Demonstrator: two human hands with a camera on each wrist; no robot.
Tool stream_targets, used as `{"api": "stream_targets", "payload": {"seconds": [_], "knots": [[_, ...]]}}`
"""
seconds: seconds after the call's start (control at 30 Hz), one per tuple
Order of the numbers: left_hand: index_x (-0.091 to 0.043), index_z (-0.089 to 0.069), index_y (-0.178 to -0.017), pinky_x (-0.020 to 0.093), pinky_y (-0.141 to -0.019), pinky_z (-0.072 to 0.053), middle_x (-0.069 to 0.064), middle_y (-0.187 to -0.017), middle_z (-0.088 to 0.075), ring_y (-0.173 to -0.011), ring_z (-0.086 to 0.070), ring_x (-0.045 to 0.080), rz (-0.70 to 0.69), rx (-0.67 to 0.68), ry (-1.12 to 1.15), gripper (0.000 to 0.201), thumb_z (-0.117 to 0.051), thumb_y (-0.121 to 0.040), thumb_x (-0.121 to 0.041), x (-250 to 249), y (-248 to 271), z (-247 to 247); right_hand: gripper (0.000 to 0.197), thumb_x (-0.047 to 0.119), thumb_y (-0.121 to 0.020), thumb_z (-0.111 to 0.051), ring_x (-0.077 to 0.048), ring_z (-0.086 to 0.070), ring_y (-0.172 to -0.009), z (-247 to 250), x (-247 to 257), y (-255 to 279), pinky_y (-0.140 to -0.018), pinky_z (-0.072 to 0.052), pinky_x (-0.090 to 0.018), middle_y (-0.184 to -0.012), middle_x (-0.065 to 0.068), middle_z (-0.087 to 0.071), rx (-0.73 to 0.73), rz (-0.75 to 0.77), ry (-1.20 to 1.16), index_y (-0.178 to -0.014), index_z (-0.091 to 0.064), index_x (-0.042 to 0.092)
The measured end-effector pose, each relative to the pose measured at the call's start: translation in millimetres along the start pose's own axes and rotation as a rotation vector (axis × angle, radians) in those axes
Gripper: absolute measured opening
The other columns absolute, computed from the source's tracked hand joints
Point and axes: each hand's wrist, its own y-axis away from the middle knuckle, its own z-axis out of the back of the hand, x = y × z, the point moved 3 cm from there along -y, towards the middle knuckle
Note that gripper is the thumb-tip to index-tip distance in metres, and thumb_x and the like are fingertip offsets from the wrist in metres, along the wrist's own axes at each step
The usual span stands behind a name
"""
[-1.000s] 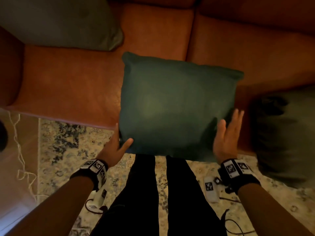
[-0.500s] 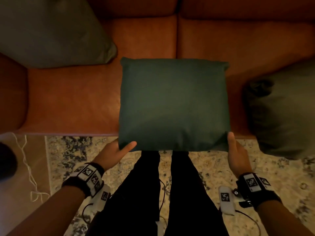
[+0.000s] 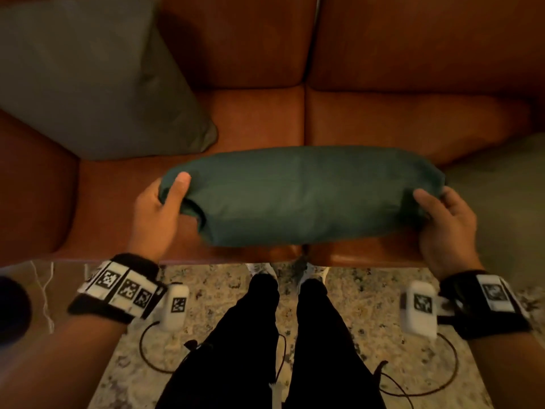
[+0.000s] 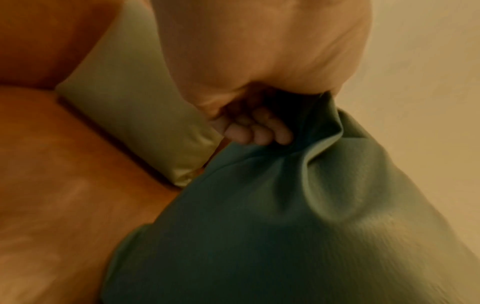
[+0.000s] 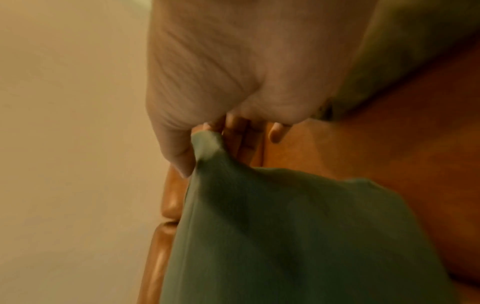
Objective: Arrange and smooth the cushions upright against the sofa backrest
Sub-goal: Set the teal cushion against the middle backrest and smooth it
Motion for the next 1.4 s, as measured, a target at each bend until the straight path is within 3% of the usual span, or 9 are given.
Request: {"api": "stream_targets", "payload": {"seconds": [0.07, 0.2, 0.33, 0.4, 0.57, 0.83, 1.0, 1.17, 1.4], "knots": [[-0.033, -0.064, -0.118, 0.015, -0.097, -0.049, -0.026, -0.111, -0.072, -0.109, -0.063, -0.012, 0.044, 0.019, 0.144, 0.022, -0.054, -0.103, -0.046, 16, -14, -14, 0.038, 0.021, -0.097, -0.067, -0.031, -0.061, -0.131, -21, -11, -19, -0.103, -0.053, -0.039, -0.131, -0.010, -0.070, 0.000, -0.104, -0.170, -0.134, -0.064, 0.012], [-0.023, -0.047, -0.137, 0.035, -0.121, -0.031, 0.004, -0.149, -0.042, -0.138, -0.041, 0.013, -0.023, 0.077, -0.021, 0.070, -0.050, -0.086, -0.070, 30, -30, -41, 0.046, 0.048, -0.103, -0.052, -0.023, -0.064, -0.128, -55, -16, -42, -0.103, -0.053, -0.041, -0.137, -0.005, -0.068, 0.065, -0.201, -0.315, -0.139, -0.062, 0.021], [-0.030, -0.028, -0.153, 0.032, -0.128, -0.022, 0.006, -0.166, -0.020, -0.154, -0.023, 0.012, -0.104, 0.217, -0.075, 0.097, -0.076, -0.077, -0.067, 27, -45, -70, 0.066, 0.043, -0.087, -0.071, -0.017, -0.064, -0.128, -78, -10, -58, -0.098, -0.053, -0.030, -0.138, 0.001, -0.068, 0.115, -0.047, -0.080, -0.146, -0.052, 0.022], [-0.031, -0.032, -0.153, 0.044, -0.123, -0.036, -0.003, -0.161, -0.039, -0.148, -0.040, 0.009, -0.086, 0.249, 0.046, 0.103, -0.084, -0.070, -0.067, 22, -58, -79, 0.083, 0.029, -0.080, -0.082, -0.019, -0.062, -0.131, -89, 0, -66, -0.101, -0.053, -0.033, -0.143, -0.001, -0.064, 0.185, 0.037, 0.079, -0.151, -0.041, 0.018], [-0.034, -0.038, -0.151, 0.039, -0.114, -0.047, -0.028, -0.138, -0.057, -0.130, -0.056, -0.004, -0.120, 0.157, 0.095, 0.098, -0.089, -0.070, -0.055, -20, -97, -82, 0.080, 0.010, -0.082, -0.085, -0.010, -0.063, -0.128, -107, 42, -93, -0.103, -0.055, -0.035, -0.141, 0.007, -0.064, 0.311, 0.146, 0.282, -0.149, -0.043, 0.019], [-0.025, -0.028, -0.158, 0.039, -0.116, -0.044, -0.013, -0.152, -0.051, -0.138, -0.051, 0.002, -0.224, 0.076, 0.119, 0.114, -0.092, -0.068, -0.055, -77, -168, -101, 0.091, 0.016, -0.076, -0.091, 0.001, -0.057, -0.131, -120, 101, -160, -0.108, -0.050, -0.025, -0.146, 0.009, -0.057, 0.233, 0.347, 0.361, -0.151, -0.039, 0.014], [-0.024, -0.021, -0.161, 0.036, -0.120, -0.041, -0.012, -0.155, -0.046, -0.139, -0.047, -0.004, -0.110, 0.135, 0.067, 0.131, -0.092, -0.058, -0.063, -56, -195, -131, 0.106, 0.035, -0.070, -0.095, -0.002, -0.055, -0.134, -121, 74, -214, -0.111, -0.050, -0.033, -0.150, 0.010, -0.053, 0.252, 0.239, 0.373, -0.155, -0.034, 0.020], [-0.037, -0.030, -0.151, 0.055, -0.109, -0.049, -0.019, -0.139, -0.059, -0.126, -0.061, 0.008, 0.047, 0.159, 0.126, 0.114, -0.096, -0.059, -0.050, -36, -202, -142, 0.105, 0.046, -0.073, -0.088, -0.006, -0.055, -0.131, -120, 47, -225, -0.111, -0.049, -0.045, -0.150, 0.015, -0.052, 0.259, 0.037, 0.322, -0.158, -0.028, 0.032], [-0.020, -0.042, -0.150, 0.042, -0.109, -0.052, -0.006, -0.141, -0.063, -0.129, -0.061, 0.008, 0.011, 0.046, 0.160, 0.116, -0.096, -0.055, -0.058, -37, -198, -141, 0.106, 0.055, -0.068, -0.088, -0.005, -0.057, -0.130, -120, 44, -221, -0.112, -0.049, -0.048, -0.146, 0.019, -0.056, 0.262, 0.011, 0.289, -0.156, -0.033, 0.036]]}}
